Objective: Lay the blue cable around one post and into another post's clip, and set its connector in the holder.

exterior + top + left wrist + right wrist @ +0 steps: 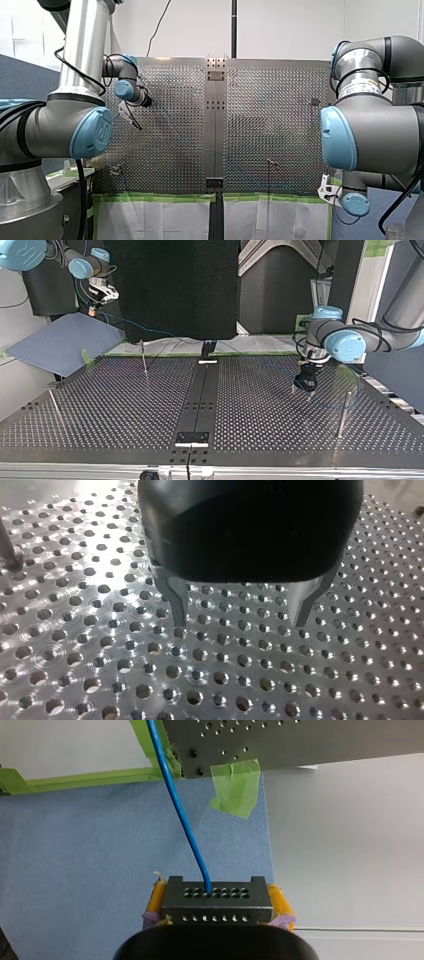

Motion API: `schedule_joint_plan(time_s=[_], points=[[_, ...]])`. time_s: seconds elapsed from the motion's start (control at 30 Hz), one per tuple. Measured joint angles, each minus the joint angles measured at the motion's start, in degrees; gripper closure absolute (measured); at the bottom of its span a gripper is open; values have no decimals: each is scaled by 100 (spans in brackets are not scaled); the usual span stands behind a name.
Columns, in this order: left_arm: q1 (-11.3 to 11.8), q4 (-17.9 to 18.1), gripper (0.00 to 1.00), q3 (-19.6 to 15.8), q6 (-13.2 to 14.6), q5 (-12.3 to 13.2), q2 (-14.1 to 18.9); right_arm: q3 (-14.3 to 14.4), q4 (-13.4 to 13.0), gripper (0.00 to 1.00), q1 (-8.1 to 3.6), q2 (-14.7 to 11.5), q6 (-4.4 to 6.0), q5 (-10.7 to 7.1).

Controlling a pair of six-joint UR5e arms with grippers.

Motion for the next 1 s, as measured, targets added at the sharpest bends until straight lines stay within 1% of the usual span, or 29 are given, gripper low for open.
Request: schedule_joint_plan(time_s=[0.23,0.5,0.77,1.0], points=[[-2,-300,2,-103,260,-253,3,0,43,100,22,0,0,-35],[23,-620,2,-445,627,-619,-3,0,66,100,75,0,0,-59],[30,-397,2,-821,1004,-965,-6,0,76,100,132,0,0,-60],[-44,-322,2,-1174,1357,-992,-4,1,93,100,173,0,0,-60]])
